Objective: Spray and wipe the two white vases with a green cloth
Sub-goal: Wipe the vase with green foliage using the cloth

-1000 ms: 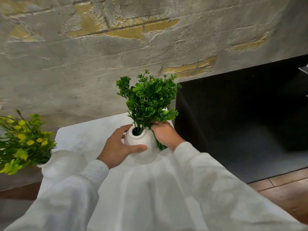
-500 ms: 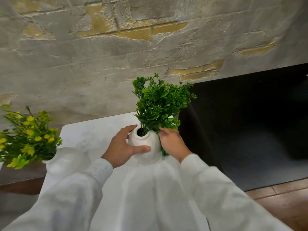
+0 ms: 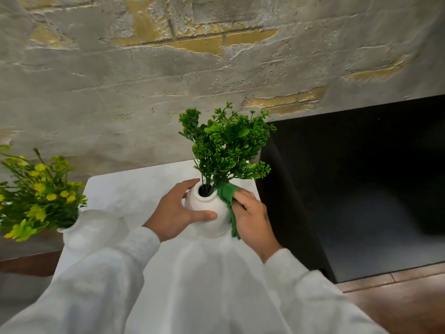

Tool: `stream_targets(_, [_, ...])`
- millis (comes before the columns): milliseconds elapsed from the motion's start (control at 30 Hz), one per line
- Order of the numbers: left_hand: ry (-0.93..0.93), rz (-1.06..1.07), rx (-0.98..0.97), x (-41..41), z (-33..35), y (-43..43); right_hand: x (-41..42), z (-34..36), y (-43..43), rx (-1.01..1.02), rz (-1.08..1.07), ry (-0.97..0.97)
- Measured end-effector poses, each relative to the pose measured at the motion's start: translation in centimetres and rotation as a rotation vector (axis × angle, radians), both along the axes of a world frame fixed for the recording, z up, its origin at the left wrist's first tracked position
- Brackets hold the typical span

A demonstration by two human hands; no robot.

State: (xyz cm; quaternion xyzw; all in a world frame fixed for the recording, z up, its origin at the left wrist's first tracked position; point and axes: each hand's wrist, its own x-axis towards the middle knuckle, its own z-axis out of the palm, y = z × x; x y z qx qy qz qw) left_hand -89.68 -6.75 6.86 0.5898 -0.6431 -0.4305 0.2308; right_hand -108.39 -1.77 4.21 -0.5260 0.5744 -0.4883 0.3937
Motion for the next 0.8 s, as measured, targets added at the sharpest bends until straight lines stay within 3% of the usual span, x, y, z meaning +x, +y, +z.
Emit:
stream_targets(100, [-0.003,-0.016,0.003,0.1,0.1,0.0,-0.2,0.8,-4.0,0.244,0.052,0.033])
stream_targets(233, [0.009,-0.034,0.015,0.3,0.2,-0.1,-0.5,1.7,-6.6,0.487,-0.016,-0.128])
stream_targets(467, [0.030,-0.177,0.135,1.1,0.8,-1.4,-1.9,-5.6,-4.1,0.544,0.032,-0.245])
stream_targets(600, [-0.027,-0.253,0.166,0.8,1.3,-1.1,-2.9,-5.4,-0.6,0.650,-0.063,-0.384])
stream_targets(800, [-0.049,0.056,-0.102,-1.2,0.0,1.4,-4.2,-6.8,0.4,0.666,-0.232,-0.540])
